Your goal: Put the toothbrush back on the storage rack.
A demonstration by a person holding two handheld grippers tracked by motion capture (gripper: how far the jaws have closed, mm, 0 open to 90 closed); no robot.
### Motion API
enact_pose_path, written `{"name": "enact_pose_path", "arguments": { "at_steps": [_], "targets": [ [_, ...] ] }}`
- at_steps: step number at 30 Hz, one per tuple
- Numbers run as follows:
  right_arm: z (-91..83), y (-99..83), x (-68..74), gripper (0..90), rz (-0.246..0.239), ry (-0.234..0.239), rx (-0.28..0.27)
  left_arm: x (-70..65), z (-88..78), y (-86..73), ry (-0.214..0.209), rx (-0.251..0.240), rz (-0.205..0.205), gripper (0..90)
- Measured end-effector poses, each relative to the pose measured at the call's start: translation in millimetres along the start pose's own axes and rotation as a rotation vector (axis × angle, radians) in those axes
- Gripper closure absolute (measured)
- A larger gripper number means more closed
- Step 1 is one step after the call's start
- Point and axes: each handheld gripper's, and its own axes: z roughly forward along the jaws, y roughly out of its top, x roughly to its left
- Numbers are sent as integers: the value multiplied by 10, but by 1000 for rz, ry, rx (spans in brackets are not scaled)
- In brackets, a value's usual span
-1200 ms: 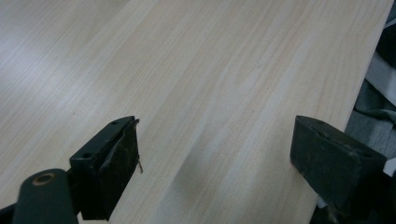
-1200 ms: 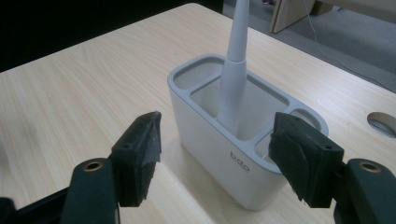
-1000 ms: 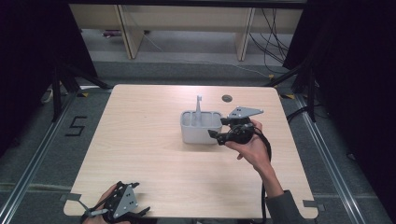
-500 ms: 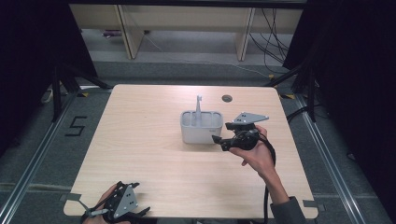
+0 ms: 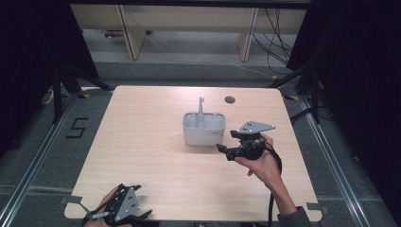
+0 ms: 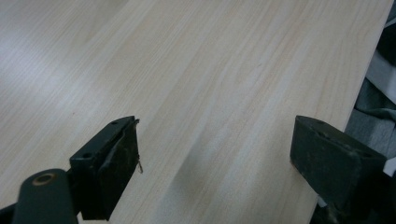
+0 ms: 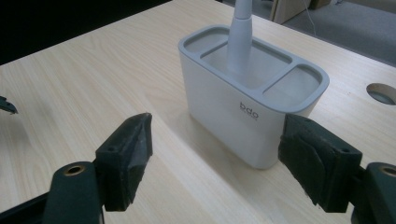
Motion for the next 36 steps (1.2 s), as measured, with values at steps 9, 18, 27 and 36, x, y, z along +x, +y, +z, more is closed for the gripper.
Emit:
{"name": "enact_pose_path", "arguments": {
  "at_steps": [9,18,27,36],
  "targets": [
    [-18,-109,0,240,0,2,-6,-1,1,-1,-1,0,-1,150],
    [-46,-205,15,228,-8,-7,-25,2,-2,-2,-15,1,-3,150],
    [-34,-303,51,216,8,14,-16,4,-5,-2,-13,1,-1,150],
    [-18,-406,79,214,-2,13,-15,3,-5,-1,-13,2,-1,150]
  ]
}}
